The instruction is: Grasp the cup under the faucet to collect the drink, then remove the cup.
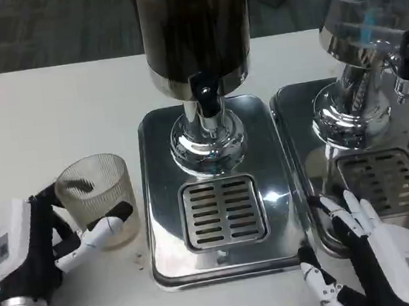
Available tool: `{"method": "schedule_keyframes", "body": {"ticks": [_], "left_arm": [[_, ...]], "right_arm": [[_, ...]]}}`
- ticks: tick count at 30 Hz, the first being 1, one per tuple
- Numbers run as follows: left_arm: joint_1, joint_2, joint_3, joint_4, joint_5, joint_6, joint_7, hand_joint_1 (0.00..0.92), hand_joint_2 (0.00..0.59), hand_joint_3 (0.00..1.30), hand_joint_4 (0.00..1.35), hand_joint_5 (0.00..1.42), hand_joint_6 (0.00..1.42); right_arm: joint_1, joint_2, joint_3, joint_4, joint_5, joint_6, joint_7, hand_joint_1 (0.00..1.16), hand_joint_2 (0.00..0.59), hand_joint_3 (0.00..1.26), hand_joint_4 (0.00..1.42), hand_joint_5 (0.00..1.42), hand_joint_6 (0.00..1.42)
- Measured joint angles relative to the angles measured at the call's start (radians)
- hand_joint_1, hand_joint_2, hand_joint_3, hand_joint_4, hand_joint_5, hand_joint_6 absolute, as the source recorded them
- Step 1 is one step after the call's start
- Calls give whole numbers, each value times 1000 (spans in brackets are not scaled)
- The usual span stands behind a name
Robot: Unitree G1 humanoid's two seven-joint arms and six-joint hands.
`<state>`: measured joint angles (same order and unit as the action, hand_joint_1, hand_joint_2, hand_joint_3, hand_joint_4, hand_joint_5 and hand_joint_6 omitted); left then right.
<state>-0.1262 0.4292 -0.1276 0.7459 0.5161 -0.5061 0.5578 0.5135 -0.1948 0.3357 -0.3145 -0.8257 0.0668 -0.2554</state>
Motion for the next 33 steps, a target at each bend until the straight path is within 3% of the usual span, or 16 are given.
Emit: {"method": "schedule_keyframes", "body": {"ticks": [7,20,33], "left_arm": [[6,0,13,-5,0,-37,27,312,107,599,771,1018,1395],[47,0,40,-149,11,-98,41,324,99,610,779,1020,1401],[22,-13,-15,-158,76,-128,30,327,98,611,779,1020,1383]], "right_arm": [[0,-2,0,0,4,-3,0,359,464,148,0,0,216],[-9,-3,-5,10,9,-13,-1,363,471,147,0,0,216],[-2,12,-4,7,9,-17,-19,353,487,143,0,0,216]]}}
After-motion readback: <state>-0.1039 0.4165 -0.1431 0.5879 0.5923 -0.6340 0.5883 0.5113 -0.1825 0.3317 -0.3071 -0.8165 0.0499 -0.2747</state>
